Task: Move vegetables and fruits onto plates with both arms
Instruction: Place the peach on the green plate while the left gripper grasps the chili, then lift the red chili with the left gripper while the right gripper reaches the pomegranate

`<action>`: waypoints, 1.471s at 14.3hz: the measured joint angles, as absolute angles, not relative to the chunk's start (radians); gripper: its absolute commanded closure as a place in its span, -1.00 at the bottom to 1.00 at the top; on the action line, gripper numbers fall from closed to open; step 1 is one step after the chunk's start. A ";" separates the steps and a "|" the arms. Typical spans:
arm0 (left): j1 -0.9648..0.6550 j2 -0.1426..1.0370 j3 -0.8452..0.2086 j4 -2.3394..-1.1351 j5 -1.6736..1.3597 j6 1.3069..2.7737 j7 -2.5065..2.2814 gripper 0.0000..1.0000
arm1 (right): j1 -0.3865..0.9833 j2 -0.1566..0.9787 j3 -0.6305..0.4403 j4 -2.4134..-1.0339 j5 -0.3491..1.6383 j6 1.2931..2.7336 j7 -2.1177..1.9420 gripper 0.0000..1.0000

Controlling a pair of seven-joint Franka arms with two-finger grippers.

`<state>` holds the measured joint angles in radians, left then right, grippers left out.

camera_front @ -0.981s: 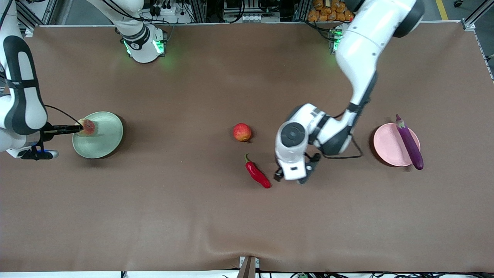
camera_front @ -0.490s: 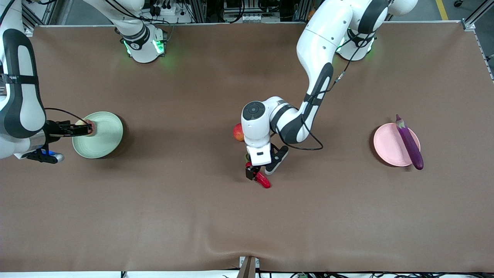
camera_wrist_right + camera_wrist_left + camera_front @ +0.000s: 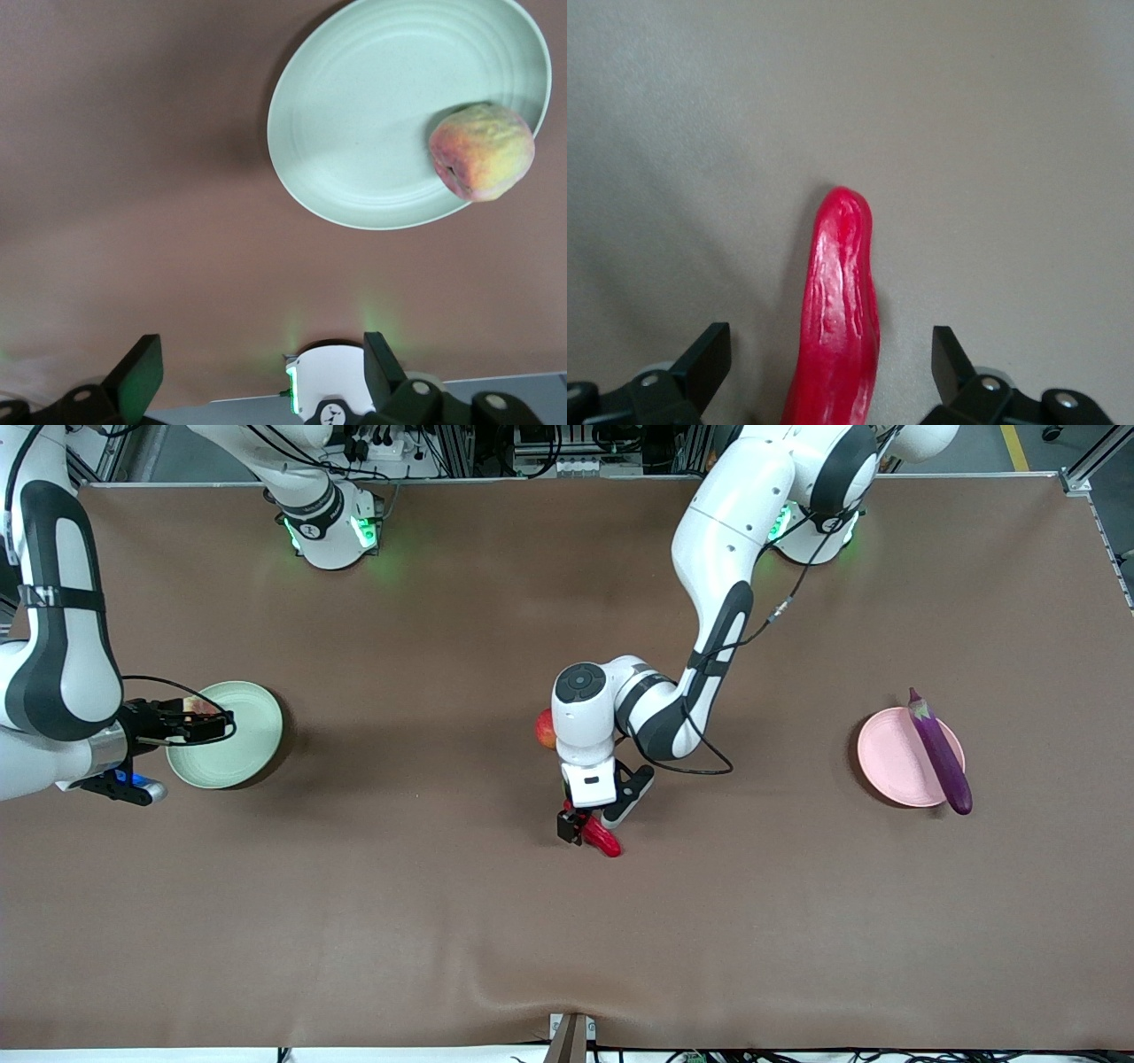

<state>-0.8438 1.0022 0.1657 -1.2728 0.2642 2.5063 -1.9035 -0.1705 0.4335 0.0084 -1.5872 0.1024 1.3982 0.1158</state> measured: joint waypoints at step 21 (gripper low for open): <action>-0.665 0.587 0.191 -1.675 0.243 2.173 -1.645 1.00 | 0.237 0.441 0.080 -1.606 0.451 1.696 0.829 -1.00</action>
<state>-0.6650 0.5866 0.1907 -1.6751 0.2427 2.1731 -1.6447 0.2372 0.4408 0.0804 -1.6063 0.4510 1.6957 0.8290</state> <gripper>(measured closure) 0.661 0.000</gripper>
